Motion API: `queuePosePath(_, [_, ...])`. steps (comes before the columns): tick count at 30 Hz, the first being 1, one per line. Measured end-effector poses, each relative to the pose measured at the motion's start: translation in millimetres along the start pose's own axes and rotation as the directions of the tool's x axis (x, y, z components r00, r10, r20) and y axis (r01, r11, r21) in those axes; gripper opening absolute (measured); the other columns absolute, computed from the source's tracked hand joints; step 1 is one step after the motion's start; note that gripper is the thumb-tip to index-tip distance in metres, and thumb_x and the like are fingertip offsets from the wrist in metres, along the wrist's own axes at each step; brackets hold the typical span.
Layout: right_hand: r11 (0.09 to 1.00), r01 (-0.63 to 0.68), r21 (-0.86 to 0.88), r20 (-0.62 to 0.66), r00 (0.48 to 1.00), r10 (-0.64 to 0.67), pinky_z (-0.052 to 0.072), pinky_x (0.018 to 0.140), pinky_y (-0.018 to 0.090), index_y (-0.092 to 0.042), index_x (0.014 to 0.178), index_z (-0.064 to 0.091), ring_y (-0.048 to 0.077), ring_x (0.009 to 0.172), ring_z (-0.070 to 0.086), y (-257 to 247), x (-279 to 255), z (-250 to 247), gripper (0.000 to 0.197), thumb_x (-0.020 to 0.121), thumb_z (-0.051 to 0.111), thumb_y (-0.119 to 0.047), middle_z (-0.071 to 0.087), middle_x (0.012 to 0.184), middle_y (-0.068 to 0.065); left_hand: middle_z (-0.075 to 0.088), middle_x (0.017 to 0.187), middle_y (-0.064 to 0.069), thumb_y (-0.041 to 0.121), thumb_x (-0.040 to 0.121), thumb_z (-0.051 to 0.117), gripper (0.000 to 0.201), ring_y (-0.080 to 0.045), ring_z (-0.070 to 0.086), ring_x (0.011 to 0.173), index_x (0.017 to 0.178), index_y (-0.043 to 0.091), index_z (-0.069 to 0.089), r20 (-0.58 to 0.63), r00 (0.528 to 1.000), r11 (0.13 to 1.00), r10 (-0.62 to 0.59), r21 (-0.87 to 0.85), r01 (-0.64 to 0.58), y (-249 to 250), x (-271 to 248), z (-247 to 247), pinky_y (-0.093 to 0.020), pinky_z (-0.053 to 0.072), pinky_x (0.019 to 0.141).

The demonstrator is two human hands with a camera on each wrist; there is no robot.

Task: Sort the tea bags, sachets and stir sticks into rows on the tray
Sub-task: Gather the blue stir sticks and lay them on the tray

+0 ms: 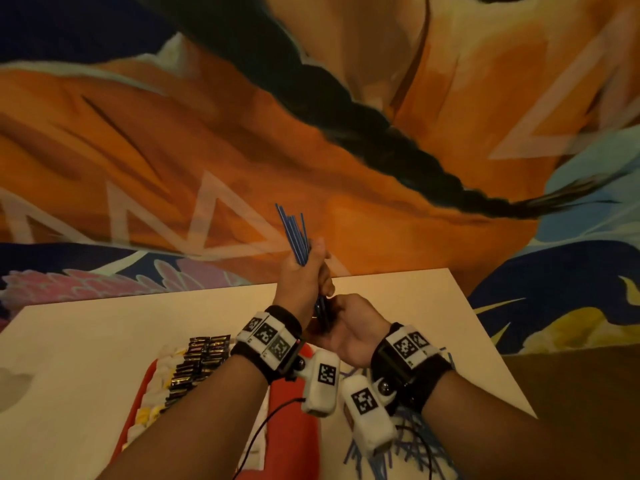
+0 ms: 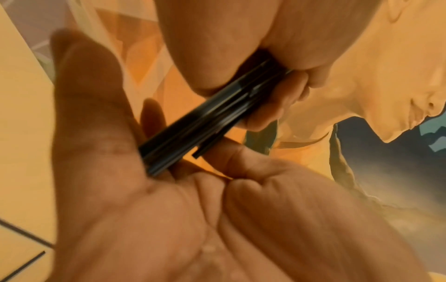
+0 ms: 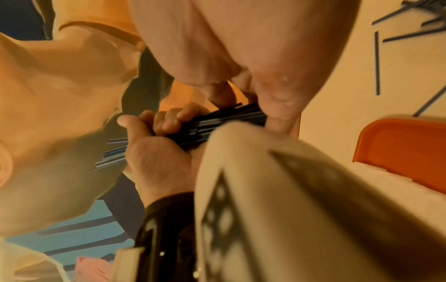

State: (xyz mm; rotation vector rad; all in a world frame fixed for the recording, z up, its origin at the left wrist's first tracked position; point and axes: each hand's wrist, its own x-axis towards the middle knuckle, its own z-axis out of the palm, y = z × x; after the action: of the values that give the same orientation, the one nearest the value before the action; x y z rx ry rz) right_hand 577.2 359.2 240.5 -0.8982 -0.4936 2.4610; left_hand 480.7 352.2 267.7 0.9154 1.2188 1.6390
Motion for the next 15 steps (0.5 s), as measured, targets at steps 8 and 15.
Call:
queuePosePath(8, [0.957, 0.021, -0.288, -0.039, 0.999, -0.034, 0.055, 0.080, 0.043, 0.000, 0.100, 0.059, 0.029, 0.080, 0.062, 10.1, -0.8, 25.8, 0.029, 0.094, 0.032, -0.012, 0.063, 0.087, 0.016, 0.026, 0.051, 0.006, 0.032, 0.103, 0.051, 0.033, -0.009, 0.023, 0.039, 0.074, 0.020, 0.040, -0.022, 0.998, 0.998, -0.056, 0.032, 0.057, 6.7, 0.0, -26.5, -0.022, 0.019, 0.039])
queuePosePath(15, [0.056, 0.476, -0.878, 0.227, 0.517, -0.825, 0.047, 0.084, 0.017, -0.025, 0.105, 0.062, 0.003, 0.093, 0.058, -62.1, -16.1, 86.3, 0.016, 0.099, 0.047, -0.026, 0.062, 0.102, -0.011, 0.032, 0.048, 0.000, 0.031, 0.101, 0.055, 0.038, -0.016, 0.025, 0.039, 0.071, 0.014, 0.039, 0.087, 0.993, 0.900, -0.085, 0.435, 0.039, 17.7, -1.5, -53.1, -0.029, 0.025, 0.045])
